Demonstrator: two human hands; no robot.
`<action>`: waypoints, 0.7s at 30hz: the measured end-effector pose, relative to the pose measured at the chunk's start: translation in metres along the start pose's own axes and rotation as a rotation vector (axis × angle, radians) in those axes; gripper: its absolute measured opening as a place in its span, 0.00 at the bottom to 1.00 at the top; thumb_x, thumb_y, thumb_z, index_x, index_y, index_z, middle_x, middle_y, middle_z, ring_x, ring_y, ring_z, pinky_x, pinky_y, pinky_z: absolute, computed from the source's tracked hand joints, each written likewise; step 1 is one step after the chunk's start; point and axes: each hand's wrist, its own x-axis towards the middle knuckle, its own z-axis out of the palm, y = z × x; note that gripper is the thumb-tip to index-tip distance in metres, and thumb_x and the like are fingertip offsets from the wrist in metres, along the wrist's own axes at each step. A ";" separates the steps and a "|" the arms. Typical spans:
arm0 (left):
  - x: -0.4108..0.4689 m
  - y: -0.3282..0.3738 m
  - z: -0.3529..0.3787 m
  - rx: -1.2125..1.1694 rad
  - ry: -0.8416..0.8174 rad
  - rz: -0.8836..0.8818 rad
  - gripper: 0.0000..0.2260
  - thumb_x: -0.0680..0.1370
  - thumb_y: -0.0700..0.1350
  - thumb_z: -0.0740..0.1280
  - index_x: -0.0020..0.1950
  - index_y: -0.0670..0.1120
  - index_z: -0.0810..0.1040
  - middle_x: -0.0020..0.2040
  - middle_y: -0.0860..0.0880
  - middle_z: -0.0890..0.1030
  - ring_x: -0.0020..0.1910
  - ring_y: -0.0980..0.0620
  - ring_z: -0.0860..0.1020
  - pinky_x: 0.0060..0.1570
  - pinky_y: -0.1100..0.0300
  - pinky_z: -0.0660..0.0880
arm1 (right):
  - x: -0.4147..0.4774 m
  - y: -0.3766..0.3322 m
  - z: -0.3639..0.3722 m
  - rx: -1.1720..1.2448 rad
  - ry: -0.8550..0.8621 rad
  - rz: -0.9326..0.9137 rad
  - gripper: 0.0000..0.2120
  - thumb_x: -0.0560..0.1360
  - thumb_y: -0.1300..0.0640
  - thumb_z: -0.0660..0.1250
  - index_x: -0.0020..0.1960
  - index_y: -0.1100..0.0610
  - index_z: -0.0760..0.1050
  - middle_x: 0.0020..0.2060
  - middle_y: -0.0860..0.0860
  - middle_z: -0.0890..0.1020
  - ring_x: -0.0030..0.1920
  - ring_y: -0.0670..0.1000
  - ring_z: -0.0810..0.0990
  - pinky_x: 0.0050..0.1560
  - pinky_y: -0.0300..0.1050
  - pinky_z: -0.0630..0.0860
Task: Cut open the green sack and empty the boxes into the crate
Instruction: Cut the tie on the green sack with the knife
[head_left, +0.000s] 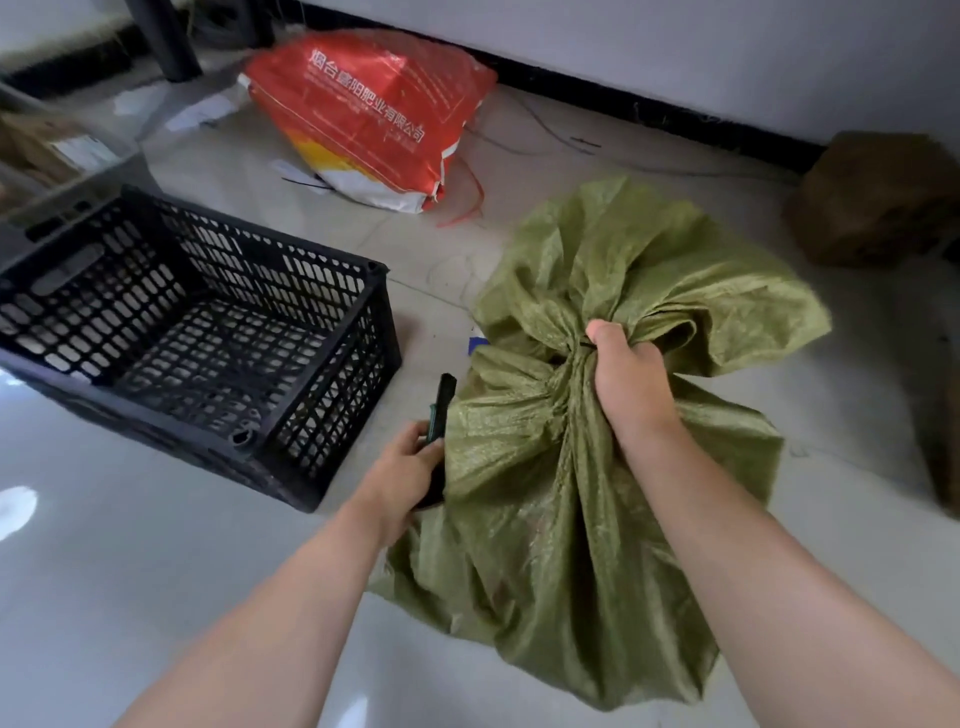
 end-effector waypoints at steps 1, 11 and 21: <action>0.006 -0.005 -0.004 0.030 0.043 0.012 0.09 0.83 0.41 0.60 0.59 0.50 0.77 0.50 0.45 0.82 0.43 0.46 0.80 0.42 0.53 0.76 | 0.002 0.003 -0.003 0.004 0.022 0.005 0.12 0.81 0.48 0.61 0.54 0.56 0.67 0.41 0.44 0.72 0.39 0.42 0.70 0.50 0.44 0.63; 0.077 -0.074 -0.066 0.801 0.407 -0.138 0.12 0.77 0.47 0.69 0.59 0.44 0.78 0.52 0.42 0.81 0.48 0.42 0.78 0.48 0.55 0.75 | 0.009 0.032 0.005 -0.099 0.098 -0.068 0.16 0.81 0.48 0.61 0.37 0.54 0.71 0.38 0.48 0.77 0.38 0.46 0.75 0.37 0.42 0.68; 0.114 -0.094 -0.057 1.085 0.381 -0.215 0.19 0.81 0.56 0.55 0.62 0.44 0.75 0.52 0.41 0.82 0.46 0.43 0.80 0.47 0.55 0.75 | 0.011 0.040 0.016 -0.152 0.110 -0.141 0.17 0.81 0.47 0.61 0.37 0.53 0.71 0.36 0.47 0.77 0.36 0.44 0.75 0.33 0.35 0.70</action>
